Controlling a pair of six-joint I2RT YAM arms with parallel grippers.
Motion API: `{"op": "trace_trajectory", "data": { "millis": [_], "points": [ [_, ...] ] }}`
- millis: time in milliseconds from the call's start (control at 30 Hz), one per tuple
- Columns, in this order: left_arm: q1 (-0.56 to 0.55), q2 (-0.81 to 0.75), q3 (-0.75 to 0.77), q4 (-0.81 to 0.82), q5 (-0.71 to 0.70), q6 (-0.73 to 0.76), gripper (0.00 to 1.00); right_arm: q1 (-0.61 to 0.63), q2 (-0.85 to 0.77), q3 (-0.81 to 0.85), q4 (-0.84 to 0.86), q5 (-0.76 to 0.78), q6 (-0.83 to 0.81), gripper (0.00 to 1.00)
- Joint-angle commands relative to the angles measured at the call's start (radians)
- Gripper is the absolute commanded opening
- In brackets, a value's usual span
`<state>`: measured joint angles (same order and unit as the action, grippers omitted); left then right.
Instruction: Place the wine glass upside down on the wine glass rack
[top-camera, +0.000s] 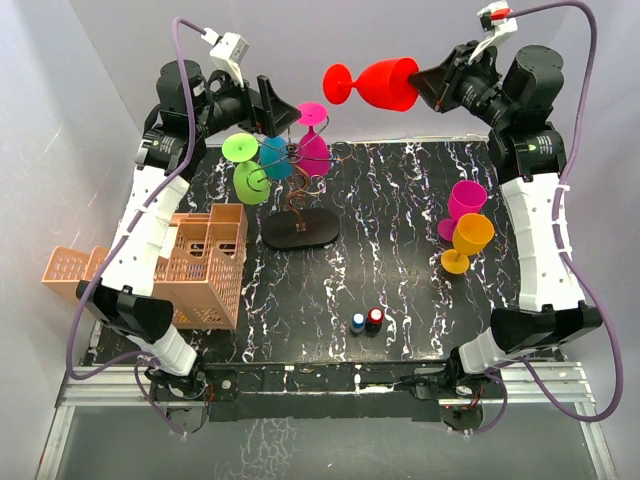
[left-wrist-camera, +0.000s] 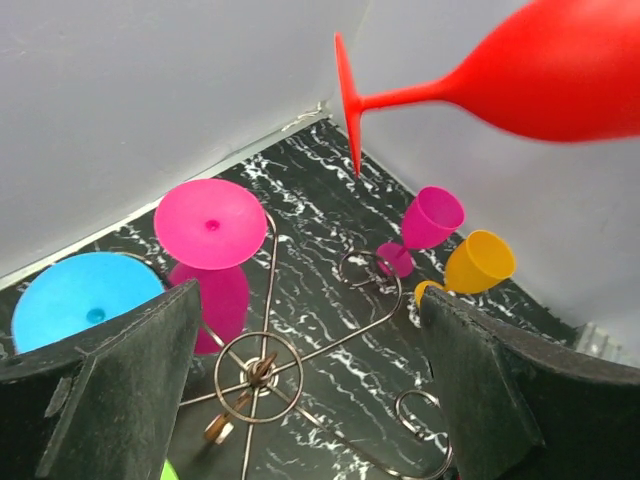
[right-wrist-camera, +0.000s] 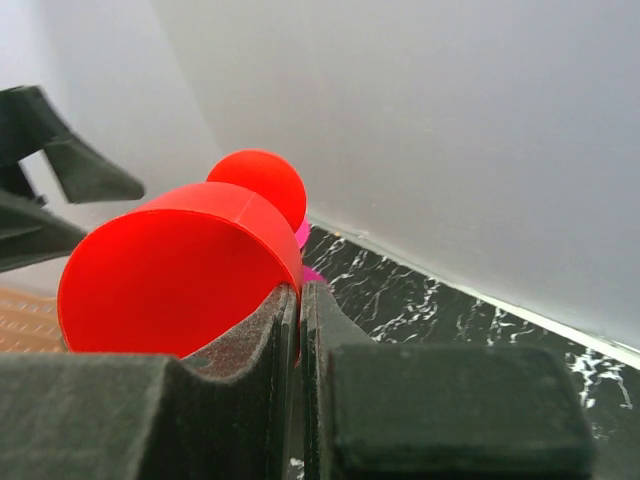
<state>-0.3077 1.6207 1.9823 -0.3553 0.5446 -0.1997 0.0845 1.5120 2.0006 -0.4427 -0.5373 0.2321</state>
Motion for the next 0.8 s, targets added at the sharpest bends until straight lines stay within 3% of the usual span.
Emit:
{"op": "trace_trajectory", "data": {
  "millis": [0, 233, 767],
  "points": [
    [-0.017, 0.006, 0.031, 0.104, 0.058, -0.136, 0.89, 0.013, -0.014, -0.015, 0.073, -0.131, 0.023, 0.08],
    [-0.036, 0.047, 0.047, 0.14, 0.033, -0.214, 0.85, 0.018, -0.021, -0.044, 0.083, -0.191, 0.022, 0.08],
    [-0.099, 0.089, 0.044, 0.13, -0.02, -0.233, 0.41, 0.03, -0.026, -0.062, 0.077, -0.214, -0.015, 0.08]
  ]
}}
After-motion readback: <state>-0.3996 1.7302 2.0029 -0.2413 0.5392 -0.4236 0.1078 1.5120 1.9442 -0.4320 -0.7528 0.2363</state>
